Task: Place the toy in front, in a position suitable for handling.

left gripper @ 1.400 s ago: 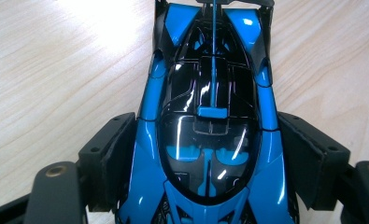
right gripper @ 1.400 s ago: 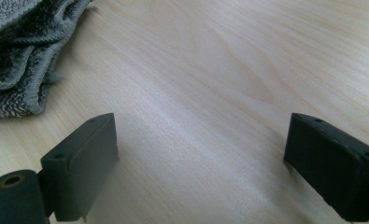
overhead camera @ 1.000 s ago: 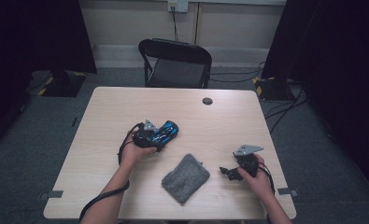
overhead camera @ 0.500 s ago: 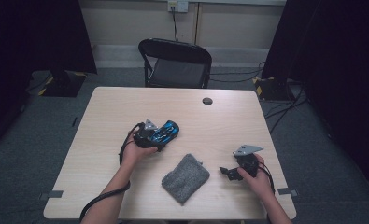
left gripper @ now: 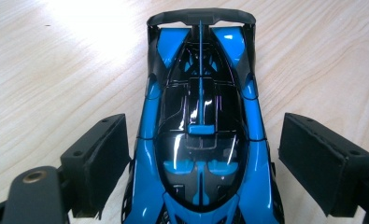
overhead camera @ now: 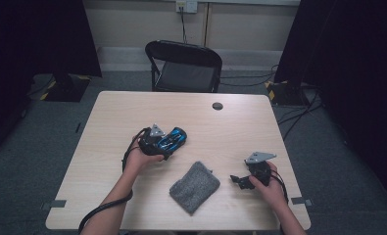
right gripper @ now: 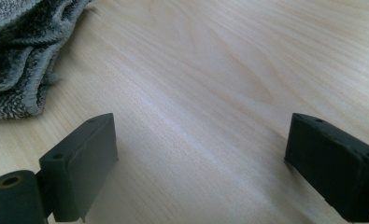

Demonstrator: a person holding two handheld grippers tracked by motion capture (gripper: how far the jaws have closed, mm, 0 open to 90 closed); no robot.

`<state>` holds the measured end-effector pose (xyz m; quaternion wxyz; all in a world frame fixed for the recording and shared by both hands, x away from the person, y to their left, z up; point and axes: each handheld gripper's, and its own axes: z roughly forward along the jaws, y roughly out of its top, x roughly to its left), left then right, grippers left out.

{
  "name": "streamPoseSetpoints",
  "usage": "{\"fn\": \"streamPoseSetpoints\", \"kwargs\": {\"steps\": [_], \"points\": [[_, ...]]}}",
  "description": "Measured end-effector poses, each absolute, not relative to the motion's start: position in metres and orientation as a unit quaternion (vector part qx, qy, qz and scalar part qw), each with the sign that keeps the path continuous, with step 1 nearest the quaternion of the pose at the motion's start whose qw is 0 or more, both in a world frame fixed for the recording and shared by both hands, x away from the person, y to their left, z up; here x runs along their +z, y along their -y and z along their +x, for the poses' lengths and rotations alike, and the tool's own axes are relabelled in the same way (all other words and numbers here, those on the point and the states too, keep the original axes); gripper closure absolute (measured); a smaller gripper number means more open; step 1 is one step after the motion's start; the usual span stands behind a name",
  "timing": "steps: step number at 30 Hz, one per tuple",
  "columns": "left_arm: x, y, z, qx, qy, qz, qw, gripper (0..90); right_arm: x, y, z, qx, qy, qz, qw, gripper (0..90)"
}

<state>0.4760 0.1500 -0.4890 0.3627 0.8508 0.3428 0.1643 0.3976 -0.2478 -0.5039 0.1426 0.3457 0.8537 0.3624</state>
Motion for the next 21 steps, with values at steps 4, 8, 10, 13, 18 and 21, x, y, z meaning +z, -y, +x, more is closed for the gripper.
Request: {"fn": "streamPoseSetpoints", "kwargs": {"steps": [4,8,10,13,18,21], "points": [[-0.484,-0.153,0.471,0.159,-0.340,0.851,0.368,15.8,-0.504,0.248,0.398,0.362,-0.854,0.346,0.143,8.8],[-0.479,-0.159,0.466,0.162,-0.332,0.850,0.375,15.8,-0.504,0.248,0.398,0.362,-0.854,0.346,0.143,8.8],[-0.477,-0.160,0.464,0.161,-0.331,0.850,0.376,15.8,-0.504,0.248,0.398,0.362,-0.854,0.346,0.143,8.8],[-0.475,-0.164,0.456,0.158,-0.325,0.853,0.377,15.9,-0.504,0.248,0.398,0.362,-0.854,0.346,0.143,8.8],[-0.479,-0.173,0.447,0.159,-0.326,0.852,0.378,16.0,-0.504,0.248,0.398,0.362,-0.854,0.345,0.143,8.8],[-0.484,-0.178,0.444,0.156,-0.331,0.850,0.379,15.8,-0.504,0.248,0.398,0.362,-0.854,0.346,0.143,8.8]]}}
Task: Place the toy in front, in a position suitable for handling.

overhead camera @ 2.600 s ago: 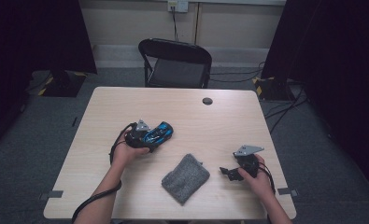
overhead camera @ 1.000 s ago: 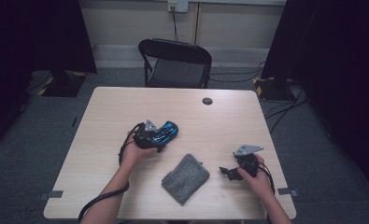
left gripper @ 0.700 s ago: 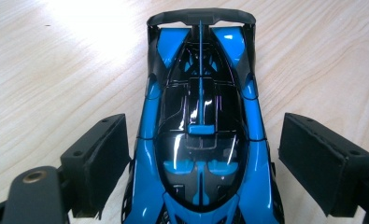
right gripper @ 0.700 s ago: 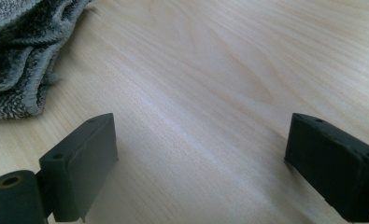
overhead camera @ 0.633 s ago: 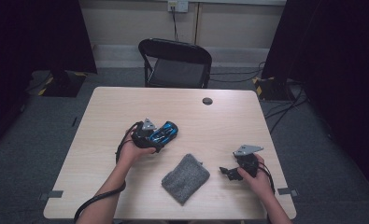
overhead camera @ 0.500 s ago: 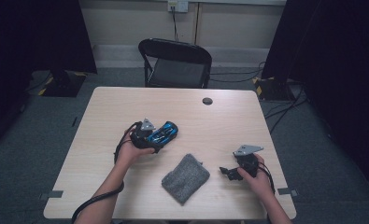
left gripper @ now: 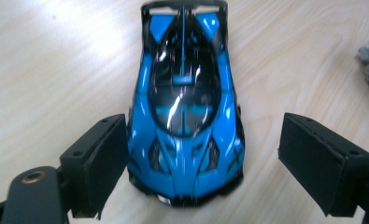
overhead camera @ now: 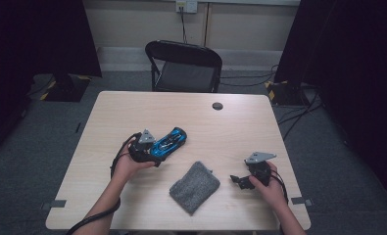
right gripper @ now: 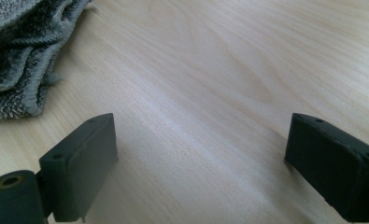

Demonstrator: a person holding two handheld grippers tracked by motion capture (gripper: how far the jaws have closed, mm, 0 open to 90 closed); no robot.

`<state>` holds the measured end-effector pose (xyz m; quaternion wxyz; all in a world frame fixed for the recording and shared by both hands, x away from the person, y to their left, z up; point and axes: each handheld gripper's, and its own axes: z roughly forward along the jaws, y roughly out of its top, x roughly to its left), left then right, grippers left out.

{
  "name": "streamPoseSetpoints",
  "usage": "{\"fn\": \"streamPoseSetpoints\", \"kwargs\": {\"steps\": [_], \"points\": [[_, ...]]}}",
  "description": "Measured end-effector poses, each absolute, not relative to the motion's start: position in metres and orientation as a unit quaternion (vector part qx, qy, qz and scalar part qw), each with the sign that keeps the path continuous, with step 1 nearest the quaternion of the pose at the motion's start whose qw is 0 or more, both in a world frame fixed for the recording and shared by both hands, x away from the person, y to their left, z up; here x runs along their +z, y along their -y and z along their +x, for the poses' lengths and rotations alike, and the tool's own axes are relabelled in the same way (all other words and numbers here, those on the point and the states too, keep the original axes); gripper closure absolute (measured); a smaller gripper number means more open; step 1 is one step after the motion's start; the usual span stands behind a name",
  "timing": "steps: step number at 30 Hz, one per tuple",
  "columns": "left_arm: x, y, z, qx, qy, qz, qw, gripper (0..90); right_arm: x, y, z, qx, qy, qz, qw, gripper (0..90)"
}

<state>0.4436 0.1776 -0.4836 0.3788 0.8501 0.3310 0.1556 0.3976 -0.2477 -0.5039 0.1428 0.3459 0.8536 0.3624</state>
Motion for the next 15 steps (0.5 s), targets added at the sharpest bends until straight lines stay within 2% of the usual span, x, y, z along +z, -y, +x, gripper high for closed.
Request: {"fn": "streamPoseSetpoints", "kwargs": {"steps": [15], "points": [[-0.502,-0.186,0.447,0.155,-0.344,0.842,0.385,16.0,-0.504,0.248,0.398,0.362,-0.854,0.346,0.143,8.8]]}}
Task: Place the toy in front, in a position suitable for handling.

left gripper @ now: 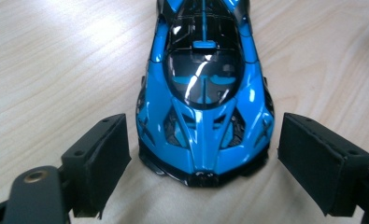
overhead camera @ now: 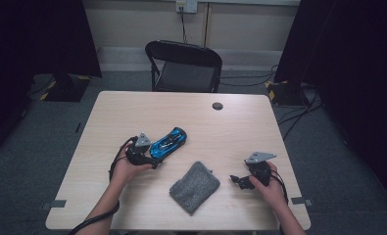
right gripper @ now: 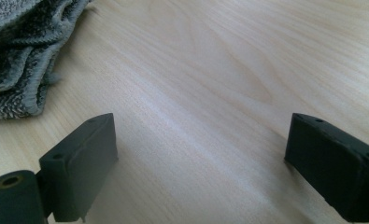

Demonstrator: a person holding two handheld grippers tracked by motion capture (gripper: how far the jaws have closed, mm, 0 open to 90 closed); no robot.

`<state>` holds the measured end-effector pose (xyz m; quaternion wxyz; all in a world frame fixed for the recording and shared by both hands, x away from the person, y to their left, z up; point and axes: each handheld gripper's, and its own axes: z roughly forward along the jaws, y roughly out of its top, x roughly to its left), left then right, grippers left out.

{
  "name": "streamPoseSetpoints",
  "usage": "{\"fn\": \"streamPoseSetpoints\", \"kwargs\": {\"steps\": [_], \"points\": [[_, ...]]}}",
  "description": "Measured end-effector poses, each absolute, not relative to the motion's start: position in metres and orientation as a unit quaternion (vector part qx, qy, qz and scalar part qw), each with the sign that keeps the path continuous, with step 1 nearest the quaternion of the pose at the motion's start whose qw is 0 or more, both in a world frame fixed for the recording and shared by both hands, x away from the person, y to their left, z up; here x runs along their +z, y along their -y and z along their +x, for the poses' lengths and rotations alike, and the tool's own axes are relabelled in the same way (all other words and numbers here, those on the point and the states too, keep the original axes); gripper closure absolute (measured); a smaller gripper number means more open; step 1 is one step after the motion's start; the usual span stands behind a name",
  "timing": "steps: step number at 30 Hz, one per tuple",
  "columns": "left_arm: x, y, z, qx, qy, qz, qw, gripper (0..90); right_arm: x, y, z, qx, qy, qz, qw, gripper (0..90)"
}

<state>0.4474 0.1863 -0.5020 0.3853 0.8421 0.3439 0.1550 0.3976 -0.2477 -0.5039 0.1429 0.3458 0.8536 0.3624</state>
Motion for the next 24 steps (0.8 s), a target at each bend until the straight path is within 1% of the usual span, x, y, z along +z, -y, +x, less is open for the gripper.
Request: {"fn": "streamPoseSetpoints", "kwargs": {"steps": [4,6,11,16,24], "points": [[-0.504,-0.186,0.451,0.157,-0.341,0.845,0.380,16.6,-0.504,0.248,0.398,0.362,-0.854,0.346,0.143,8.8],[-0.504,-0.185,0.453,0.157,-0.338,0.842,0.390,16.4,-0.504,0.248,0.398,0.362,-0.854,0.346,0.143,8.8],[-0.505,-0.182,0.456,0.151,-0.334,0.850,0.380,17.5,-0.504,0.248,0.398,0.362,-0.854,0.346,0.143,8.8],[-0.505,-0.181,0.458,0.147,-0.322,0.854,0.380,23.8,-0.504,0.248,0.397,0.362,-0.853,0.347,0.144,8.8],[-0.504,-0.183,0.452,0.152,-0.329,0.851,0.380,24.9,-0.504,0.248,0.397,0.361,-0.852,0.349,0.145,8.8]]}}
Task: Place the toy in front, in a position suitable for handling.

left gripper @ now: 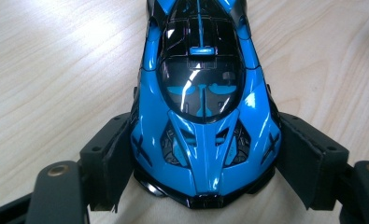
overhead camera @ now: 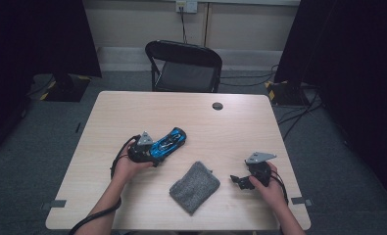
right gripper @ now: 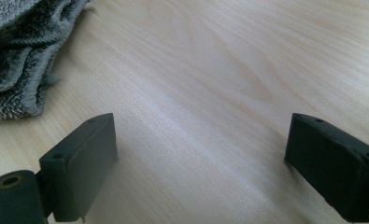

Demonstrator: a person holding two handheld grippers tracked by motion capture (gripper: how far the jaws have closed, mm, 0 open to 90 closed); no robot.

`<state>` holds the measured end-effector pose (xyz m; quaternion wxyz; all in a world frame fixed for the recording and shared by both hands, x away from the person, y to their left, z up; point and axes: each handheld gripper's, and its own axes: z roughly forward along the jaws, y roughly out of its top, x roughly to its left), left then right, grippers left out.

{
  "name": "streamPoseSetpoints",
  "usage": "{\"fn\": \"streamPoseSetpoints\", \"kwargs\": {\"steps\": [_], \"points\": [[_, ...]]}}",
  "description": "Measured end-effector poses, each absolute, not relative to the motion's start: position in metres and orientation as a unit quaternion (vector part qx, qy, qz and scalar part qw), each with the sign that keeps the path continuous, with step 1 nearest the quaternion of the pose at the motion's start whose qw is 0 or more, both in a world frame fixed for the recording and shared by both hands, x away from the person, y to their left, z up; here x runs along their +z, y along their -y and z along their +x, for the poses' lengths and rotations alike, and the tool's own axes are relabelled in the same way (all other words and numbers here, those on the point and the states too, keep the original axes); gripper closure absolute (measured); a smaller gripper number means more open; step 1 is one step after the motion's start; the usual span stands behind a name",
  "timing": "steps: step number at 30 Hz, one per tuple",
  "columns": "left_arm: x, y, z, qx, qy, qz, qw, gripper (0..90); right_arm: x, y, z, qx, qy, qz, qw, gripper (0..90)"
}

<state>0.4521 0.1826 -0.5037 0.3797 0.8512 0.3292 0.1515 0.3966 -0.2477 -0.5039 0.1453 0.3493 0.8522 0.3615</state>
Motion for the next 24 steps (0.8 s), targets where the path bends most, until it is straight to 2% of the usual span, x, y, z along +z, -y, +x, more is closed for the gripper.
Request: {"fn": "streamPoseSetpoints", "kwargs": {"steps": [14,15,16,19,24], "points": [[-0.504,-0.187,0.442,0.151,-0.340,0.848,0.377,24.4,-0.504,0.248,0.397,0.363,-0.854,0.345,0.141,9.1],[-0.504,-0.187,0.443,0.148,-0.341,0.848,0.378,24.4,-0.503,0.248,0.398,0.363,-0.856,0.341,0.136,10.0],[-0.505,-0.188,0.443,0.144,-0.344,0.846,0.380,24.1,-0.499,0.246,0.398,0.359,-0.863,0.329,0.131,21.0],[-0.505,-0.188,0.444,0.143,-0.343,0.847,0.380,24.0,-0.491,0.244,0.397,0.375,-0.864,0.310,0.129,18.1],[-0.505,-0.188,0.444,0.144,-0.343,0.847,0.379,24.0,-0.462,0.215,0.392,0.431,-0.862,0.254,0.088,21.7]]}}
